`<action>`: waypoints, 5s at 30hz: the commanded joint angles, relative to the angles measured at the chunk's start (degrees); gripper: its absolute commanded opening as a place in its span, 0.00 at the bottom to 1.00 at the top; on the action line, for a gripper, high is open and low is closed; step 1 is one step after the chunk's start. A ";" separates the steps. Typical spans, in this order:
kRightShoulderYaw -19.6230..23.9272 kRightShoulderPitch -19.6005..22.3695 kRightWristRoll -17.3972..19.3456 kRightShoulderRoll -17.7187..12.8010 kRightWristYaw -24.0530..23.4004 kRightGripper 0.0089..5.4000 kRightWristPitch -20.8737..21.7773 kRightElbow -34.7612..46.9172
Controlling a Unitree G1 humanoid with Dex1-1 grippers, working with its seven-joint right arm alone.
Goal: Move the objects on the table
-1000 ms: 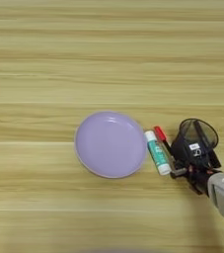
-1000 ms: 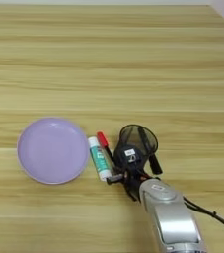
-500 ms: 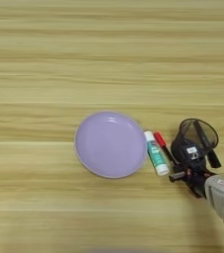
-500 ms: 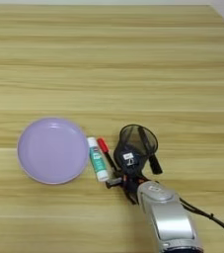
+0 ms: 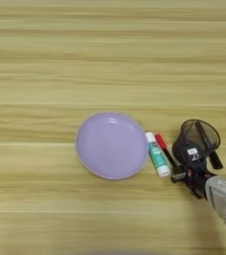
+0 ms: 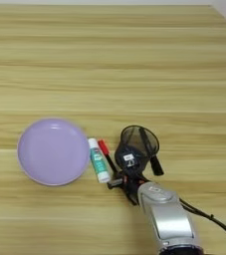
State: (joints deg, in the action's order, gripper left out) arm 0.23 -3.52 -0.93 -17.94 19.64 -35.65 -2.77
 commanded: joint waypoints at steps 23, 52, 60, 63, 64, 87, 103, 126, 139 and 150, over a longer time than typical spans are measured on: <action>-0.07 -4.14 1.45 -0.42 -0.36 0.78 -1.52 18.87; 0.40 -6.15 3.68 0.21 1.93 1.00 2.10 17.35; -1.12 -5.76 3.47 0.59 2.12 1.00 2.94 15.17; -1.82 -5.44 3.31 0.75 2.18 1.00 3.35 14.22; -1.97 -5.39 3.31 0.77 2.19 1.00 3.51 13.91; -3.10 -2.96 3.57 1.57 2.31 1.00 3.87 9.41; -3.62 0.44 3.52 2.07 2.44 1.00 4.35 3.90; -3.33 2.70 2.95 2.26 1.91 0.82 5.34 0.21; -3.53 4.34 2.69 2.24 1.46 0.56 5.92 -1.81; -3.71 4.86 2.26 2.35 1.43 0.34 5.82 -2.61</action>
State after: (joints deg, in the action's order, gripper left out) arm -4.08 -1.46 1.36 -15.03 21.68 -31.88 -7.19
